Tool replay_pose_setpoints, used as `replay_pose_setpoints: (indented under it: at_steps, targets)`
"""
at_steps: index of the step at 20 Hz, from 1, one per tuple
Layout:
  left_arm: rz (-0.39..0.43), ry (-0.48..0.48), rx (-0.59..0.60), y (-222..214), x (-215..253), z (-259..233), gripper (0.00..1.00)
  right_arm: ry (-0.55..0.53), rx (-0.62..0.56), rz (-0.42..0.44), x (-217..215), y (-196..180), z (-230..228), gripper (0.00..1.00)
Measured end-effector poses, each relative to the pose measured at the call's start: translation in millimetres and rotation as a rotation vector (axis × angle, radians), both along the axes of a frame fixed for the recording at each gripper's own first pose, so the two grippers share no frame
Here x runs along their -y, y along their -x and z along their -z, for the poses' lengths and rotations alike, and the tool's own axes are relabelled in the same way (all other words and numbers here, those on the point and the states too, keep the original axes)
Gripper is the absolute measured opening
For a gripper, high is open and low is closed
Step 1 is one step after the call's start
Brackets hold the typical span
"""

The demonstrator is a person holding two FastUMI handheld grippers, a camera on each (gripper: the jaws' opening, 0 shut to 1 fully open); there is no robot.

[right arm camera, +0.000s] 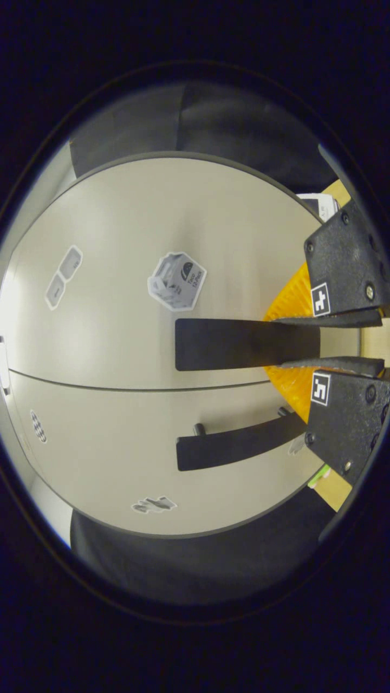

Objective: Open the right door of the double-door shoe cabinet with the right hand, and open the left door with the left hand.

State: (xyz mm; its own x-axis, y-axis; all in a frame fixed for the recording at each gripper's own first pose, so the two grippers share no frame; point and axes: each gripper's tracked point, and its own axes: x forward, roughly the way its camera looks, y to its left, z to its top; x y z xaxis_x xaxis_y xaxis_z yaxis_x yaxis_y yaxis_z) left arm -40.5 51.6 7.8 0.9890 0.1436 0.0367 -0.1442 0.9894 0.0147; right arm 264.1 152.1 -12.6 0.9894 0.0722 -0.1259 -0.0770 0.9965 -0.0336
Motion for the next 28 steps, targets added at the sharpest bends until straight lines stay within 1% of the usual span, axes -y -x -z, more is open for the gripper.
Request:
replay_pose_setpoints:
  at_steps: [3,5,7,10,12,15,16,19,21,24,28]
  targets:
    - [0.005,0.007,0.000,0,-1,-1,0.95,0.016,-0.001,-0.038,-1,8,1,0.17]
    - [0.007,0.008,-0.003,-1,0,1,0.95,0.003,-0.007,-0.056,-3,18,5,0.17]
    - [0.015,0.009,-0.005,0,0,1,0.95,0.015,-0.005,-0.064,-4,27,4,0.16]
    - [0.023,0.005,-0.004,3,-3,0,0.95,0.001,-0.013,-0.070,4,46,1,0.16]
    - [0.029,0.005,-0.004,2,-3,0,0.95,0.013,-0.011,-0.069,6,45,1,0.16]
    - [0.040,0.005,-0.008,-2,-2,3,0.95,0.006,-0.009,-0.074,12,55,0,0.14]
    - [0.040,0.004,-0.010,-3,-1,4,0.95,0.005,-0.010,-0.078,14,56,0,0.16]
    - [0.056,0.006,-0.020,-3,4,10,0.95,0.009,-0.011,-0.082,17,62,-1,0.16]
    - [0.067,0.005,-0.022,-3,8,14,0.95,-0.001,-0.012,-0.084,19,66,-2,0.16]
    - [0.079,0.005,-0.025,10,21,19,0.95,0.003,-0.010,-0.083,24,72,-2,0.16]
    - [0.101,0.007,-0.036,6,30,22,0.95,0.004,-0.009,-0.073,31,77,-3,0.16]
